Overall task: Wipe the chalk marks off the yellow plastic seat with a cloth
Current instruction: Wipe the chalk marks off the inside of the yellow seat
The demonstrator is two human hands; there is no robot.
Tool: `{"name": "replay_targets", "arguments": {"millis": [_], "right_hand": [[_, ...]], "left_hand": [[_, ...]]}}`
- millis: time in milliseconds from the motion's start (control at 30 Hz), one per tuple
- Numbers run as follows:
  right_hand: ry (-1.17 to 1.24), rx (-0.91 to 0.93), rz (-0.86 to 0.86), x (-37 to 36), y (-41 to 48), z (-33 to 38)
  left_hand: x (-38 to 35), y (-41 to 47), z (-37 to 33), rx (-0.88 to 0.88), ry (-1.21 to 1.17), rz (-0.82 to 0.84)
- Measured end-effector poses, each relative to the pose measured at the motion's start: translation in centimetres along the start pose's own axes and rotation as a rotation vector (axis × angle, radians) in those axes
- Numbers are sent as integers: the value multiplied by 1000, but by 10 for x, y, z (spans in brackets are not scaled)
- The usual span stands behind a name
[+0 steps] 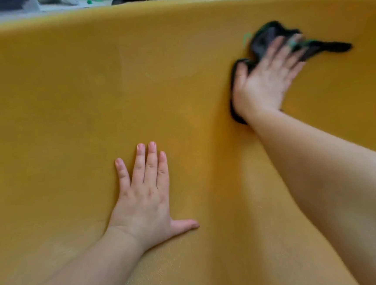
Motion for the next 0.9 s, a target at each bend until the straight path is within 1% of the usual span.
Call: {"name": "replay_targets", "arguments": {"millis": [33, 100, 167, 200, 233, 267, 300, 367, 433, 467, 500, 533, 567, 600, 733, 767, 800, 833, 867, 900], "right_hand": [[36, 124, 3, -7, -11, 25], [10, 479, 21, -22, -46, 63], [-73, 801, 64, -29, -76, 74], [-118, 899, 67, -29, -74, 67], [-151, 919, 56, -27, -63, 55], [-172, 858, 43, -24, -47, 40], [-186, 743, 35, -20, -28, 20], [-172, 427, 14, -5, 4, -20], [-107, 174, 11, 5, 17, -33], [-65, 96, 10, 5, 16, -23], [-24, 74, 2, 2, 11, -6], [10, 111, -5, -1, 3, 15], [29, 201, -6, -4, -7, 36], [31, 338, -9, -8, -20, 56], [-100, 1099, 25, -21, -86, 111], [-133, 1242, 45, -22, -95, 115], [-151, 1324, 54, -21, -95, 114], [-158, 1328, 45, -19, -85, 110], [-165, 1246, 25, -16, -70, 103], [-158, 1077, 7, -13, -50, 93]], "left_hand": [[-1, 0, 0, -13, -14, -8], [-3, 0, 0, -29, -34, -25], [-4, 1, 0, -33, -41, -32], [-4, 1, 0, -34, -43, -32], [-4, 1, 0, -38, -44, -28], [-3, 1, -1, -43, -45, -25], [-3, 1, -1, -45, -45, -19], [-3, 0, -1, -40, -39, -13], [-3, 1, -1, -41, -34, -15], [-3, 1, -1, -43, -33, -16], [-4, 1, -1, -44, -32, -17], [-5, 1, -1, -44, -32, -17], [-5, 1, -1, -45, -32, -12], [-5, 1, -1, -45, -29, -4], [-5, 1, -4, -46, -19, 22], [-4, 1, -4, -45, -23, 33], [-3, 1, -5, -46, -27, 40], [-2, 1, -5, -52, -32, 42], [-2, 2, -5, -64, -36, 40], [-2, 2, -6, -77, -39, 39]]}}
Point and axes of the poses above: each hand's wrist, its own y-axis towards the middle knuckle, its own x-axis out of the back of the hand, z = x × y, the point moved 2 cm from there along y, towards the middle knuckle, and after that the axes turned 10 degrees about z, right-handed, at the moved point
